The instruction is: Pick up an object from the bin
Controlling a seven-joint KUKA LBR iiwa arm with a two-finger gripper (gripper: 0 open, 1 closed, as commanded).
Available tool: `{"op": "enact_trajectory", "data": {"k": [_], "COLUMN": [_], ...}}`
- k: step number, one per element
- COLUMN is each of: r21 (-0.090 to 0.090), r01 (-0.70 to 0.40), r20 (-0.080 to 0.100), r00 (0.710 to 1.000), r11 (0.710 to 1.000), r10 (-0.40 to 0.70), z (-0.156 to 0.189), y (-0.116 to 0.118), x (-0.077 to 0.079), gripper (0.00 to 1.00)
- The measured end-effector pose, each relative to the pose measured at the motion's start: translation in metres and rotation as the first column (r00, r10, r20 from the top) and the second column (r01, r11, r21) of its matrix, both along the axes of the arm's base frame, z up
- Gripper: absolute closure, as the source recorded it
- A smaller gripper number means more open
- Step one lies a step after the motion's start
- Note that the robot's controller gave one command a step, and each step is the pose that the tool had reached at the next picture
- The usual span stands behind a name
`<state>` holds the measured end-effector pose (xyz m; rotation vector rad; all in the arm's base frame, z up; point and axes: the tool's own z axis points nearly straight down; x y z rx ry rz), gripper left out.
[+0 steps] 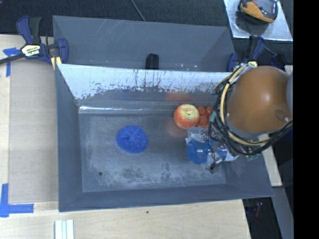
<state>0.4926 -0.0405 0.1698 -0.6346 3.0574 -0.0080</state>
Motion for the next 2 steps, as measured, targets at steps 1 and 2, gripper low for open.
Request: {"op": "enact_trajectory", "data": {"k": [1,2], "r21": [0.002,0.001], "r01": [0.001,0.002], "r20": [-0.010,-0.002], "r00": [1.000,1.000], "r11": [1.000,1.000], "r10": [-0.001,-0.002], "z": [0.020,0.046], "y": [0.000,0.000], "x": [-0.002,0.000], "gripper": [1.00,1.00]}}
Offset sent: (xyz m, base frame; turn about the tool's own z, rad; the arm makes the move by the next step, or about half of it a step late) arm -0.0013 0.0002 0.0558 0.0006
